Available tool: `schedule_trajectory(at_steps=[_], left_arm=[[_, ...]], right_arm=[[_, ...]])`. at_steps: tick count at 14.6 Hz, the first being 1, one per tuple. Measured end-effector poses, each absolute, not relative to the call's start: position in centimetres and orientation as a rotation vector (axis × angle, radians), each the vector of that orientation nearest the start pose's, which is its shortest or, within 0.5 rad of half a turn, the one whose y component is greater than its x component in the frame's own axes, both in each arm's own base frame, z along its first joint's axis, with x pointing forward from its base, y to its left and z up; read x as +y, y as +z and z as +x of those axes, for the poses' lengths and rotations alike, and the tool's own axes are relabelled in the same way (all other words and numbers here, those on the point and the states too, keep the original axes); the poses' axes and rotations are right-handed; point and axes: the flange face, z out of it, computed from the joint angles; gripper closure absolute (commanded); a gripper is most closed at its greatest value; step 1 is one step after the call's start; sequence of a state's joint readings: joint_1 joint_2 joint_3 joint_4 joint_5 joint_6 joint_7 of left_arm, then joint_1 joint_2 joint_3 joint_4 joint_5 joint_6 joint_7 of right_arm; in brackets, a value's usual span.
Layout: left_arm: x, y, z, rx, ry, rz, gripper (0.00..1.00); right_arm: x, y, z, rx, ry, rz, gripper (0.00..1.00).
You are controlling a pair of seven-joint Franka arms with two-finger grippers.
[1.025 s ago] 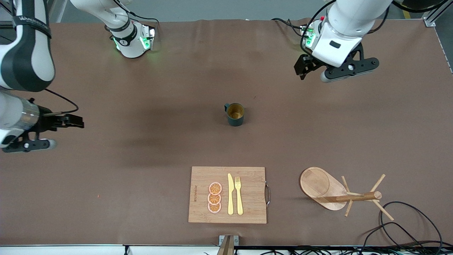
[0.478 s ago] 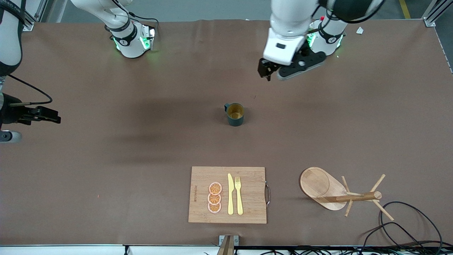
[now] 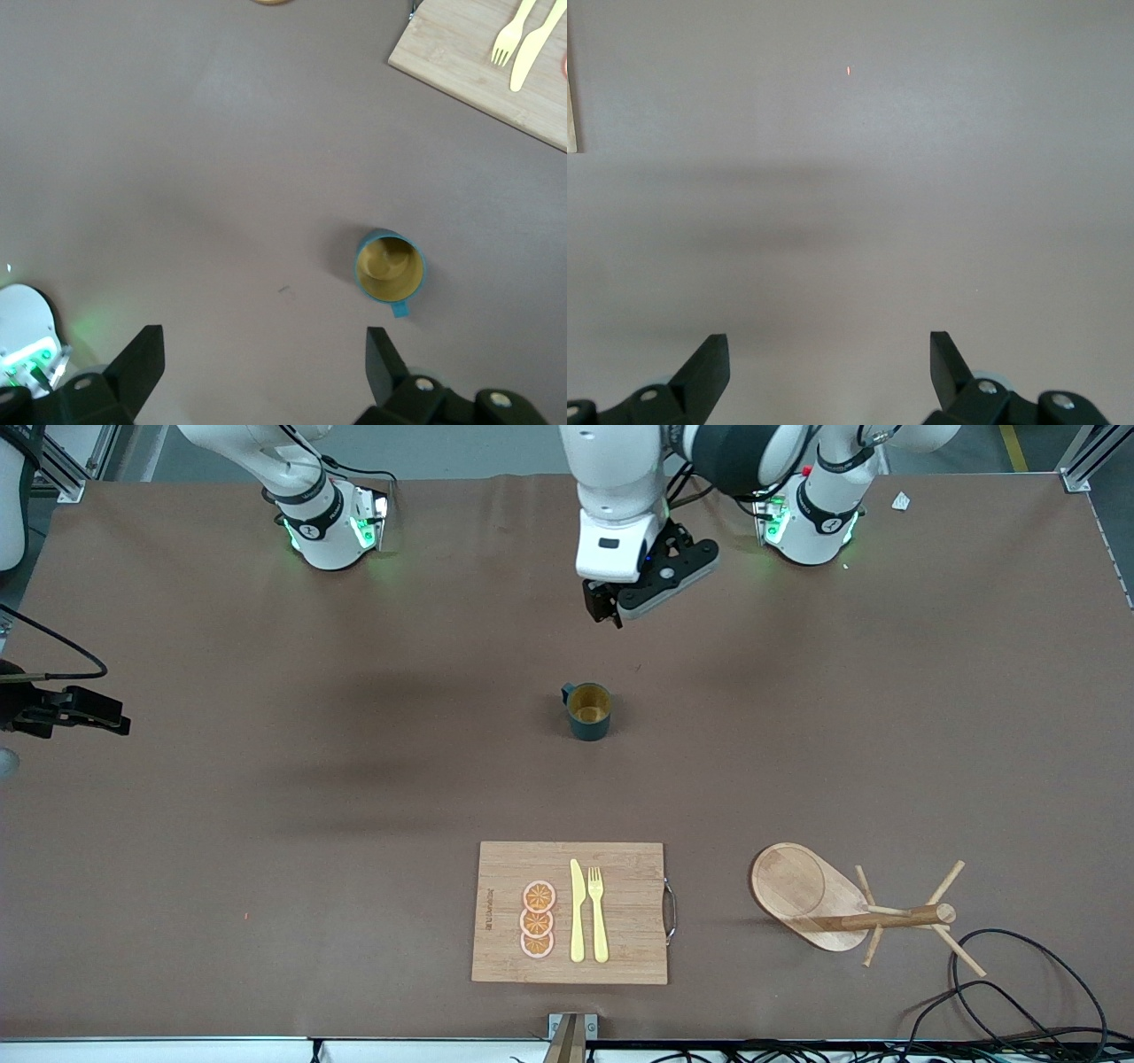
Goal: Pass cup and hang on rack
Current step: 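Lower the left gripper over the mug and grasp its handle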
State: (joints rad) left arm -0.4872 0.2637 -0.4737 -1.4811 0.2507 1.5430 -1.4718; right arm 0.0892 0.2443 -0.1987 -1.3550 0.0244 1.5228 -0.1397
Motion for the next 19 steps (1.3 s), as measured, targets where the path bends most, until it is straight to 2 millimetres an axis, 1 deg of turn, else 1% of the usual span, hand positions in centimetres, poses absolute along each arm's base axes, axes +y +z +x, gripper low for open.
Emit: schedule_trajectory(at_steps=[2, 3, 5, 6, 8, 11, 16, 19], left_arm=[[-48.8, 51.3, 39.3, -0.778, -0.122, -2.82, 0.0], [-49.9, 50.6, 39.0, -0.802, -0.15, -2.806, 0.0], [-52.3, 48.6, 38.1, -0.832, -0.196, -2.777, 0.0], [-53.5, 47.5, 37.5, -0.833, -0.217, -2.764, 0.0], [-55.4, 45.2, 36.3, -0.804, -0.272, -2.742, 0.0], [-57.9, 42.4, 34.8, -0.77, -0.356, -2.718, 0.0], [-60.8, 37.8, 32.8, -0.782, -0.465, -2.686, 0.01], [-62.5, 33.9, 30.4, -0.795, -0.55, -2.644, 0.01]], right_arm=[[-5.5, 58.0, 61.7, -0.034, 0.139, -3.151, 0.0], [-6.3, 57.8, 61.3, -0.009, 0.178, -3.145, 0.0], [-8.4, 57.7, 60.8, 0.039, 0.213, -3.137, 0.0], [-8.8, 57.9, 60.6, 0.049, 0.212, -3.136, 0.0], [-8.6, 58.8, 60.2, 0.044, 0.201, -3.135, 0.0], [-8.0, 60.4, 59.1, 0.033, 0.197, -3.128, 0.0], [-7.9, 61.9, 56.3, 0.029, 0.192, -3.111, 0.0], [-7.1, 62.6, 54.6, 0.027, 0.187, -3.103, 0.0]])
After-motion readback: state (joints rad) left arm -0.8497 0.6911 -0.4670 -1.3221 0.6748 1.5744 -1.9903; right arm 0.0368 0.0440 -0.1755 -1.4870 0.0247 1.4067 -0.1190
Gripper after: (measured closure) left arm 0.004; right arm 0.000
